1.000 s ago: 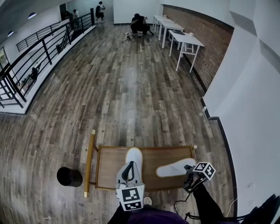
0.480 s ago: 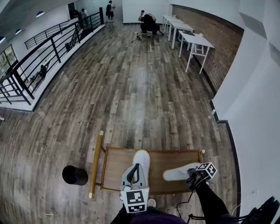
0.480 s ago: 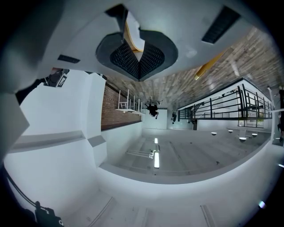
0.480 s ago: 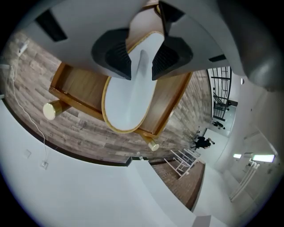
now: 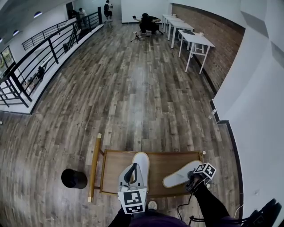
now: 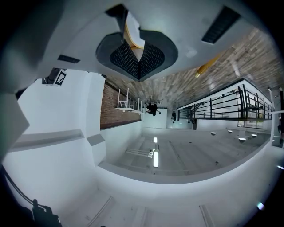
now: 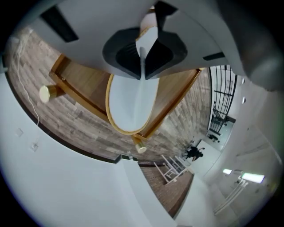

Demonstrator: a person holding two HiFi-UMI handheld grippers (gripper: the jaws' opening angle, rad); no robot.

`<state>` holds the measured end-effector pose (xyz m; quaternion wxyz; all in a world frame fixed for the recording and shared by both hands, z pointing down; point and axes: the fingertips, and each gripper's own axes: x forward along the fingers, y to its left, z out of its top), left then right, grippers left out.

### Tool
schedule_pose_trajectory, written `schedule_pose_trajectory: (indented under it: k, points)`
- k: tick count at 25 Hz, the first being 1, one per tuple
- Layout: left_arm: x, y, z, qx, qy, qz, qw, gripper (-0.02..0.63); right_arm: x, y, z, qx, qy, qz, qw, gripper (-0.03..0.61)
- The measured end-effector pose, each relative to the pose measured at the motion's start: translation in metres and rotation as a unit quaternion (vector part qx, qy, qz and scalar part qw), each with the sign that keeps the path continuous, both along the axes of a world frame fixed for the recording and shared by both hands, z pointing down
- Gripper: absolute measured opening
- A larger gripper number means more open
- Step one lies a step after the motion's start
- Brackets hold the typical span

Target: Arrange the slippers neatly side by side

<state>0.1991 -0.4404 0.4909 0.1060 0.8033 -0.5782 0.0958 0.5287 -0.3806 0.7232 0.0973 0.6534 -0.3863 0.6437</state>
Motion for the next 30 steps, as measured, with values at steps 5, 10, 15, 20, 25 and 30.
schedule_pose_trajectory:
  k: [5, 10, 15, 20, 25, 30]
  points:
    - [-0.003, -0.005, -0.001, 0.000, 0.008, -0.008, 0.9999, 0.002, -0.035, -0.033, -0.029, 0.018, 0.013, -0.219, 0.975, 0.018]
    - [-0.007, -0.005, -0.002, 0.002, 0.007, -0.010, 0.9999, 0.002, -0.094, -0.047, -0.042, 0.018, -0.016, -0.378, 0.926, 0.018]
    - [-0.010, -0.003, -0.003, 0.001, 0.005, -0.013, 0.9999, 0.002, -0.142, -0.048, -0.028, 0.004, -0.040, -0.448, 0.893, 0.018]
    - [-0.007, 0.000, -0.004, -0.001, 0.006, -0.013, 0.9999, 0.002, -0.165, -0.046, -0.014, -0.013, -0.046, -0.498, 0.866, 0.018]
    - [-0.008, -0.002, -0.003, -0.004, 0.000, -0.011, 0.9999, 0.002, -0.173, -0.053, -0.003, -0.022, -0.049, -0.502, 0.863, 0.018]
    - [-0.008, -0.004, 0.001, -0.009, -0.006, -0.009, 0.9999, 0.002, -0.175, -0.061, 0.005, -0.027, -0.053, -0.502, 0.863, 0.018]
